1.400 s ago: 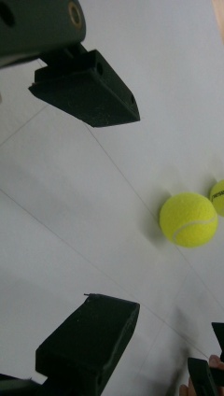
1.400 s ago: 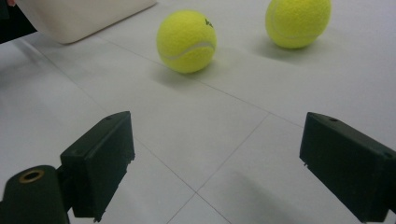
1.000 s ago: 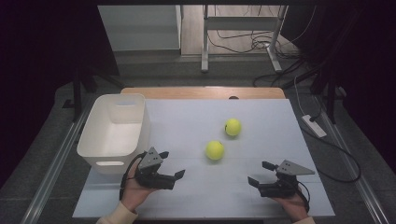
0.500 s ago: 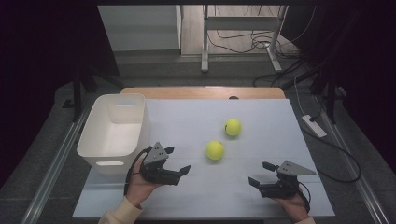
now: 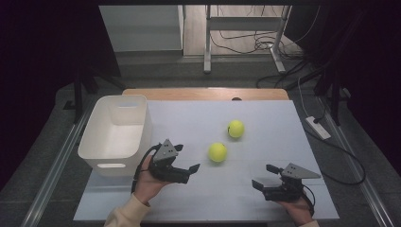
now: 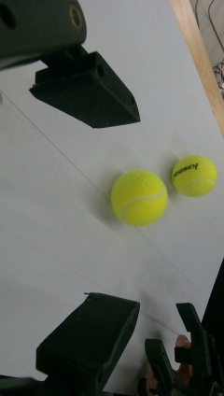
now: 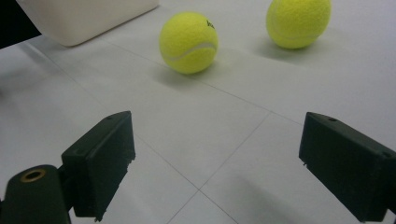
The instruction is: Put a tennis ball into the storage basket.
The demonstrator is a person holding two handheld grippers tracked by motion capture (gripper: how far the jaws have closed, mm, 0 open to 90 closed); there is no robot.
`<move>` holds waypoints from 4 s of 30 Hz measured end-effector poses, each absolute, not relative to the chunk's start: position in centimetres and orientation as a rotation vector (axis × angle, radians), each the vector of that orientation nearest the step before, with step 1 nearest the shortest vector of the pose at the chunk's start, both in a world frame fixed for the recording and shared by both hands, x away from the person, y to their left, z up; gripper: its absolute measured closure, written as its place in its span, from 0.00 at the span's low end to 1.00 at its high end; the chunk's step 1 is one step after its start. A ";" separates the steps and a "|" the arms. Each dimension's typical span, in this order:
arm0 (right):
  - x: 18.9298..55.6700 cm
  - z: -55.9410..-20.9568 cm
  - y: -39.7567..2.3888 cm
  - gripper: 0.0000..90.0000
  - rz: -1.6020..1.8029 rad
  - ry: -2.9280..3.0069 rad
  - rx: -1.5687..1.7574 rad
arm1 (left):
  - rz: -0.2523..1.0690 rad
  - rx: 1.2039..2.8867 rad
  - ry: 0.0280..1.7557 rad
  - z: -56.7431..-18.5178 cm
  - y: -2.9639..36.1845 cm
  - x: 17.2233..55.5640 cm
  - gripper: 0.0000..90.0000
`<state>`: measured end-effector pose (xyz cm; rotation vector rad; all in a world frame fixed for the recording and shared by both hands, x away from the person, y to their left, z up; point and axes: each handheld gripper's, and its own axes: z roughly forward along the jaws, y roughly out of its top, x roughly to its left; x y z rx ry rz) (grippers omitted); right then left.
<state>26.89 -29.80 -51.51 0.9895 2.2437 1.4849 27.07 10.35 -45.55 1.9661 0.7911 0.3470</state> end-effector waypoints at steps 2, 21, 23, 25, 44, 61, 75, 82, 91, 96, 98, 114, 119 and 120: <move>26.9 -51.5 -29.8 0.12 1.484 2.242 0.992 | 0.344 1.965 0.788 -45.5 10.2 27.2 0.12; 27.0 -51.5 -29.8 0.12 1.503 2.223 1.008 | 0.319 1.992 0.760 -44.8 9.0 28.4 0.12; 27.1 -51.5 -29.8 0.12 1.502 2.223 1.001 | 0.314 1.999 0.764 -45.0 8.8 28.6 0.11; 27.0 -51.5 -29.8 0.12 1.503 2.222 1.003 | 0.305 2.002 0.767 -45.0 8.6 28.9 0.11; 27.1 -51.5 -30.0 0.12 1.490 2.218 1.006 | 0.284 2.043 0.757 -45.0 6.6 30.3 0.10; 27.1 -51.5 -30.0 0.12 1.497 2.218 1.023 | 0.311 2.075 0.775 -44.8 5.1 31.6 0.06; 27.1 -51.6 -30.0 0.12 1.499 2.229 1.025 | 0.312 2.088 0.808 -45.4 4.3 33.1 0.05; 27.1 -51.6 -29.9 0.12 1.498 2.235 1.023 | 0.306 2.096 0.819 -46.0 4.0 33.8 0.06; 27.1 -51.6 -30.0 0.12 1.497 2.234 1.020 | 0.294 2.112 0.821 -46.6 3.4 34.2 0.06; 27.1 -51.6 -30.0 0.12 1.497 2.235 1.018 | 0.283 2.126 0.823 -47.0 2.9 34.4 0.06; 27.1 -51.6 -30.0 0.12 1.499 2.233 1.018 | 0.280 2.133 0.822 -47.1 2.7 34.5 0.07; 27.1 -51.6 -30.1 0.12 1.501 2.229 1.020 | 0.250 2.177 0.835 -48.4 1.2 35.9 0.06; 27.1 -51.6 -30.1 0.12 1.498 2.230 1.020 | 0.240 2.194 0.847 -48.9 1.0 36.2 0.05; 27.1 -51.6 -30.1 0.12 1.498 2.230 1.021 | 0.237 2.189 0.852 -48.9 1.0 36.3 0.05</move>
